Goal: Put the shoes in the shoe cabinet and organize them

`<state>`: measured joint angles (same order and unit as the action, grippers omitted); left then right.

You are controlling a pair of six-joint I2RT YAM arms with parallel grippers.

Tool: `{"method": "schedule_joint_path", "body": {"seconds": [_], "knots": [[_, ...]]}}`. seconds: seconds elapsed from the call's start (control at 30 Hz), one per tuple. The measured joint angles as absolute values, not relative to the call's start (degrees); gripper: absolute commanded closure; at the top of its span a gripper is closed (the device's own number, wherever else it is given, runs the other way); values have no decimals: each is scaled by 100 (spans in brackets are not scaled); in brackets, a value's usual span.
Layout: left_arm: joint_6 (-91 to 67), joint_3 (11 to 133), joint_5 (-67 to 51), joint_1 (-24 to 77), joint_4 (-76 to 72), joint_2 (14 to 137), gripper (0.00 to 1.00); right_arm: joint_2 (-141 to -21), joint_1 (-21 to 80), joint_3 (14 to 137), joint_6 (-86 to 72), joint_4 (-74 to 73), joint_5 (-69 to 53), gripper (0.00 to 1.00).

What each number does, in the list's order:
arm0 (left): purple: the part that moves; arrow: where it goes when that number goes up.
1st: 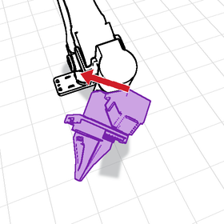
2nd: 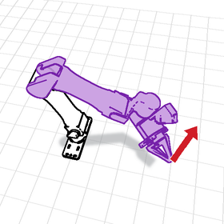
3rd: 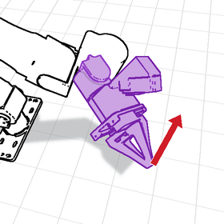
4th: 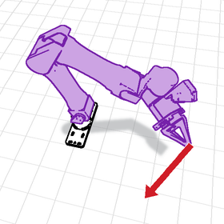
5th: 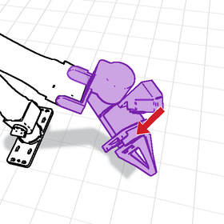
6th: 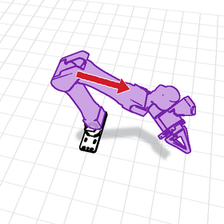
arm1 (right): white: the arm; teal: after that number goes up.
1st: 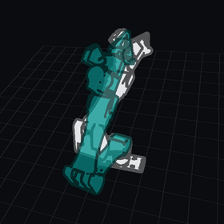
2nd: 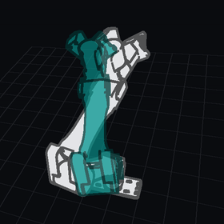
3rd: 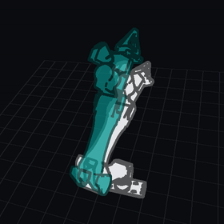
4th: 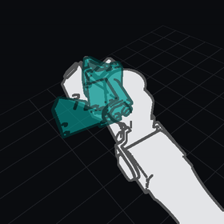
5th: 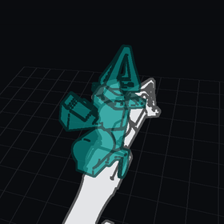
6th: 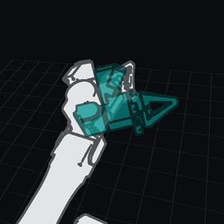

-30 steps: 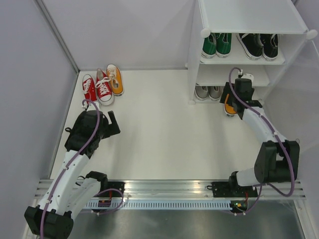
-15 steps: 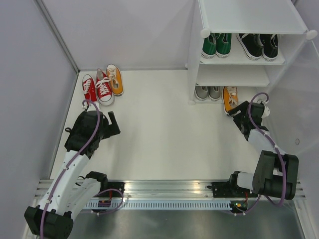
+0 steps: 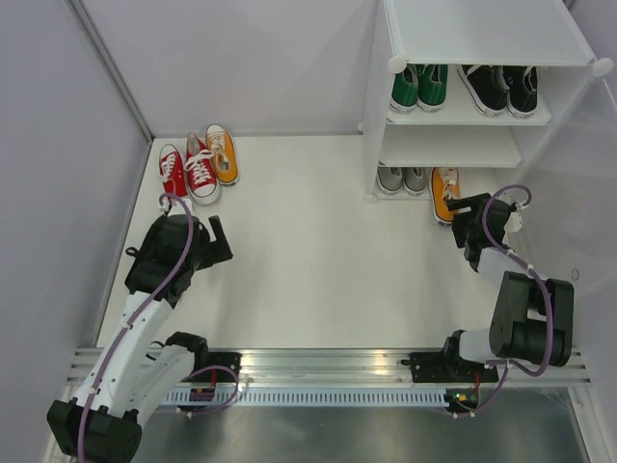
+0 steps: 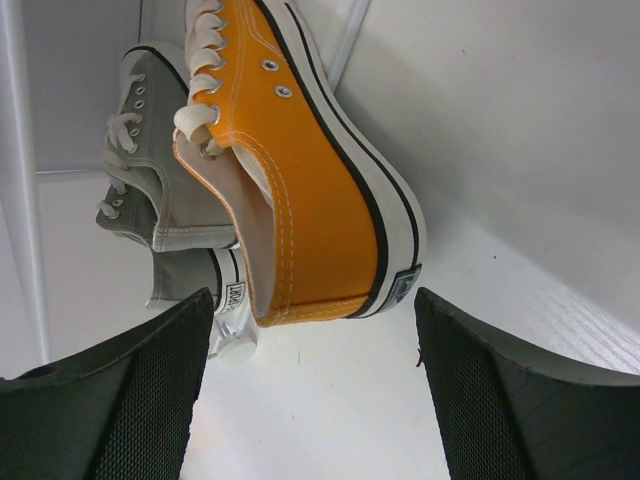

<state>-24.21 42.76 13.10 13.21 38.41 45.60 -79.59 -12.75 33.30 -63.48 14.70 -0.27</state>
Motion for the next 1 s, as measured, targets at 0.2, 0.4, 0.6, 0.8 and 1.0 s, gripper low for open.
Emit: {"method": "schedule_joint_path", "body": {"seconds": [0.2, 0.4, 0.6, 0.8, 1.0], "knots": [[-2421, 4274, 1310, 1321, 3841, 4565, 0, -7977, -1275, 3236, -6589, 1483, 123, 15], [-2418, 4274, 1310, 1321, 3841, 4567, 0, -8466, -1278, 3205, -6838, 1879, 104, 19], [-2418, 4274, 1310, 1321, 3841, 4578, 0, -9045, -1297, 3122, -7183, 2386, -34, 30], [-2418, 4274, 1313, 1321, 3841, 4646, 0, -9190, -1334, 3127, -7277, 2331, -58, 64], [-2418, 4274, 1315, 1321, 3841, 4676, 0, -9203, -1352, 3470, -7102, 1787, -5, 79]]}}
